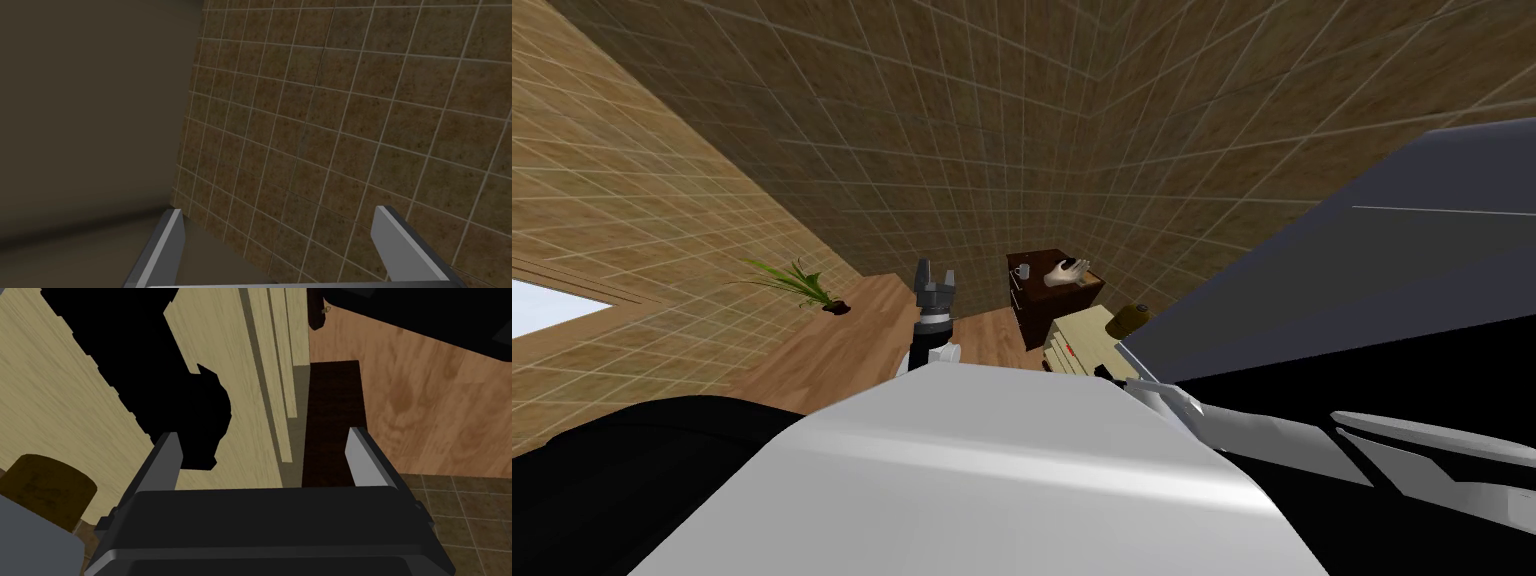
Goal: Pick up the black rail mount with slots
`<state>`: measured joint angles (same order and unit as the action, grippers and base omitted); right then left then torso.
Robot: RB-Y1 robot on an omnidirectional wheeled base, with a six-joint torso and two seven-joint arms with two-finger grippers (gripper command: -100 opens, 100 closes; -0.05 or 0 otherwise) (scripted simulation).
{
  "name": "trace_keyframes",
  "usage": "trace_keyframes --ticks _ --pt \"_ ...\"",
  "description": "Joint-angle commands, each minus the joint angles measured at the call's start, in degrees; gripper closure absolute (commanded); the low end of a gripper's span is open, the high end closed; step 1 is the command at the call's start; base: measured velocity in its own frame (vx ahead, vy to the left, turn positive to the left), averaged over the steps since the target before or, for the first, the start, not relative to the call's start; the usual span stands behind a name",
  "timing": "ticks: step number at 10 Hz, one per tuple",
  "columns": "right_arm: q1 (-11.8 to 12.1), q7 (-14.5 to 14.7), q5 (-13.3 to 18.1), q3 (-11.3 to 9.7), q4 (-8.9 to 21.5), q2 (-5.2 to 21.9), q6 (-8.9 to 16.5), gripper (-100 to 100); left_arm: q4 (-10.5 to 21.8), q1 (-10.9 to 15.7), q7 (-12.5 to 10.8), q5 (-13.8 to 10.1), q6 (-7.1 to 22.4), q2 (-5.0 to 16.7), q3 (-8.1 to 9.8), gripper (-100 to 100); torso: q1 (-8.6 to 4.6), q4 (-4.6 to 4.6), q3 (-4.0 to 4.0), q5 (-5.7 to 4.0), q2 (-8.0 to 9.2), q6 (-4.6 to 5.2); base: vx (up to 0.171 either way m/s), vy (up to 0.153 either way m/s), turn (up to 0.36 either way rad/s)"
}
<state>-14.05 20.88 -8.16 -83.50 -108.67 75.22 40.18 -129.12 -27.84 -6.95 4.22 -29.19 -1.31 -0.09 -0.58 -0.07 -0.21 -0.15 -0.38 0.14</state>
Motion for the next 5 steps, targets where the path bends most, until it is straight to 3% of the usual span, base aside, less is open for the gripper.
trace_keyframes --ticks 1,5 --pt "-0.5 -0.38 -0.2 -2.86 1.55 1.4 0.38 -100 0.0 0.0 0.0 0.0 0.0 0.0 0.0 0 0.0 0.0 0.0 0.0 0.0 0.0 -0.017 -0.12 0.274" --pt "-0.58 -1.04 -1.42 -7.6 3.52 0.86 0.64 -100 0.0 -0.01 0.0 0.0 0.0 0.0 0.0 0 0.23 -0.02 -0.05 0.04 -0.09 0.03 0.012 -0.098 0.157"
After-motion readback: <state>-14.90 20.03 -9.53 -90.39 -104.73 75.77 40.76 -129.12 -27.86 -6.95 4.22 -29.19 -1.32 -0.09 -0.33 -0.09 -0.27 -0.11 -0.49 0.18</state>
